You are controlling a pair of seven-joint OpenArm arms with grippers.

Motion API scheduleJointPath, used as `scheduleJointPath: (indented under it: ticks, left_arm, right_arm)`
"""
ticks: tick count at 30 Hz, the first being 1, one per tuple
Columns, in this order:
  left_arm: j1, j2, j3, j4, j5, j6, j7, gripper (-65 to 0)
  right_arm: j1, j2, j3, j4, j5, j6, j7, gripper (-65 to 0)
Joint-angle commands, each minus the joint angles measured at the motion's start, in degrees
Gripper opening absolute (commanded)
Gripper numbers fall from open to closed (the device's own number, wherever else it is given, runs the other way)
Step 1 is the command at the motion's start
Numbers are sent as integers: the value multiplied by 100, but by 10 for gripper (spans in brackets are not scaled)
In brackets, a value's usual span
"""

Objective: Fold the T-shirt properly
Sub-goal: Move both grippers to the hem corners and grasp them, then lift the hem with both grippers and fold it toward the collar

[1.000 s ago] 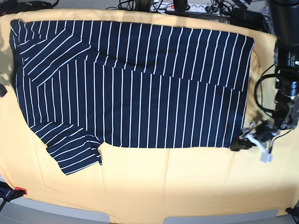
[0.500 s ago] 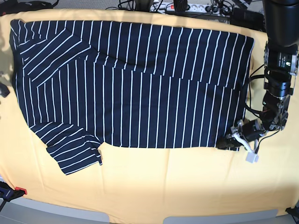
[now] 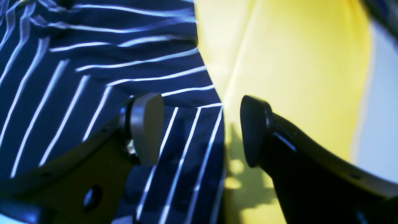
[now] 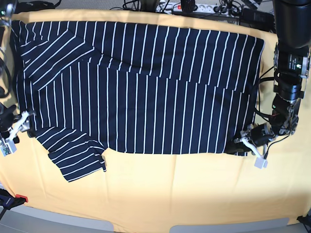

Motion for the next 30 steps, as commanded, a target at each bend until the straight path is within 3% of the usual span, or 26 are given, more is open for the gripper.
scheduleJointPath:
  ticks: [1,8,11,13,18,23,26,30]
  left_arm:
    - [-125,-59,-11,44,74,-10,74,-650]
    - [-109,-57,-11,44,72,-10,151,-650]
    - [-109,-57,-11,44,72,-10,151,-650]
    - [-109,-57,-11,44,68,-10,149,-650]
    - [-107,-59,-11,44,28,-10,149,-650]
    - [-111,-55,-11,44,26,-10,149,-650]
    - [-116,-59,-11,44,28,-10,146,-650]
    - [-162,-66,-11,44,28,-10,125,-650]
  right_arm:
    - [334,42,55,-269,46,17,125,-243]
    - [1611,-223,55,-3053,94,551,361,-243]
    - [1908,-192,55,-3794,-166,361,675,-243]
    - [1943,-195,55,-3926,-302,166,765,-243]
    - [1934,-240,55,-3926,-184,136,667,-242]
    - [1932,-387,55,-3926,509,667,210,-262]
    - [1945,-398,52,-3926,586,859,199,-378]
    - [2024,-345,55,-3921,579,890,435,-650]
